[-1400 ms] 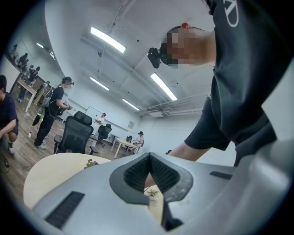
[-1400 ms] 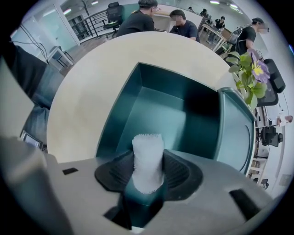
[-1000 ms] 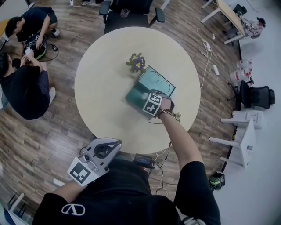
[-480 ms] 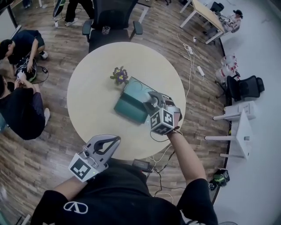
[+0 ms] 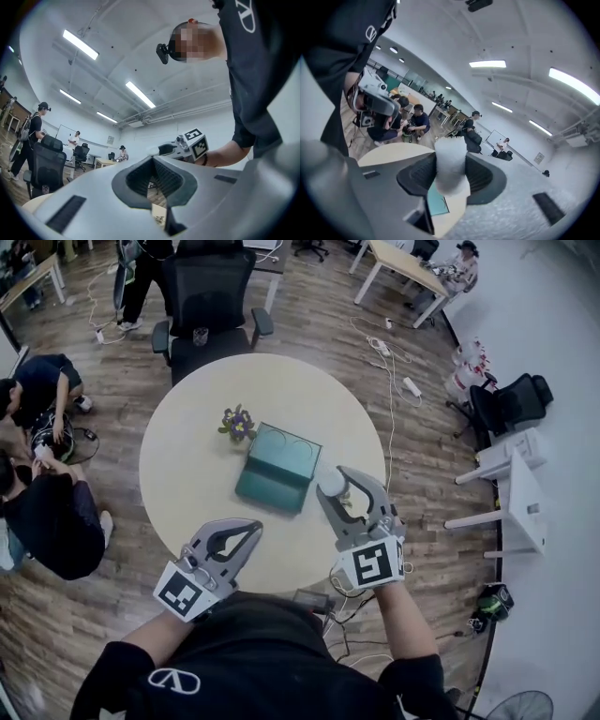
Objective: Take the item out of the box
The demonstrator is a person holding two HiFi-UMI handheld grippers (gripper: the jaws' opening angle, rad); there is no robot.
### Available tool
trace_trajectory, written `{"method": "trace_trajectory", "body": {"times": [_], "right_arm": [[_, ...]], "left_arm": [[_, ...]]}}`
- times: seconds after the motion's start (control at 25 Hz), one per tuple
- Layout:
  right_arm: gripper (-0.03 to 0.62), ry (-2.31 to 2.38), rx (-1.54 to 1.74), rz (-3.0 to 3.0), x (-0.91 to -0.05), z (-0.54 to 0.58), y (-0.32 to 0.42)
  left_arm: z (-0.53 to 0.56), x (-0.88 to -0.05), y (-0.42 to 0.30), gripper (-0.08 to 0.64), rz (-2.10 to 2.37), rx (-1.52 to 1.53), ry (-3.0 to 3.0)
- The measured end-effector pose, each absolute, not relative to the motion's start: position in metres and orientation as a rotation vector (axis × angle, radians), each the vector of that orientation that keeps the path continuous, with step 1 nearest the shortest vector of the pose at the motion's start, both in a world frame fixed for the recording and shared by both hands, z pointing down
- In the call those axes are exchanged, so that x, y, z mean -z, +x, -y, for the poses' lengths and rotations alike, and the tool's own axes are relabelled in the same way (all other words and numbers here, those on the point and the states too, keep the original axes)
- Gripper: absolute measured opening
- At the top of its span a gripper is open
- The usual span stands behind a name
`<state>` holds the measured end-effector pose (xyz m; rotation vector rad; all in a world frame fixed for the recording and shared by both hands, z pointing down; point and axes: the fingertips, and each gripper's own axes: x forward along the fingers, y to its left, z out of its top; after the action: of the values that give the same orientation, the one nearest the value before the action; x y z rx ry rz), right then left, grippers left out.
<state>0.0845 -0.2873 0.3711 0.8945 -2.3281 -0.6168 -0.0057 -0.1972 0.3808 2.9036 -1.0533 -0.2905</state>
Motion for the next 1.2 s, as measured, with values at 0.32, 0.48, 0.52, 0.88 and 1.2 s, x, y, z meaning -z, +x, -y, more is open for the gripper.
{"method": "trace_trajectory", "body": {"times": [0.32,0.48,0.52,0.88,1.2], "right_arm": [[0.181,1.196,0.608,2.519,-0.332,0.238,0.106],[0.181,1.309,0.564,2.644,-0.324,0.217,0.110],[0.181,1.337,0.535,2.678,-0.322,0.214,0.112],[0.181,1.512,0.284,2.822,-0.327,0.198,0.124],[0.181,1.506,0.193,2.835,-0.349,0.191,0.119]], "left_arm": [[0.210,-0.357,0.019,0.006,0.962,0.293,2.990],[0.212,-0.353,0.029,0.006,0.909,0.301,3.017],[0.212,-0.352,0.031,0.006,0.898,0.300,3.023],[0.208,-0.345,0.040,0.006,0.848,0.308,3.047],[0.204,-0.351,0.031,0.006,0.887,0.294,3.017]]}}
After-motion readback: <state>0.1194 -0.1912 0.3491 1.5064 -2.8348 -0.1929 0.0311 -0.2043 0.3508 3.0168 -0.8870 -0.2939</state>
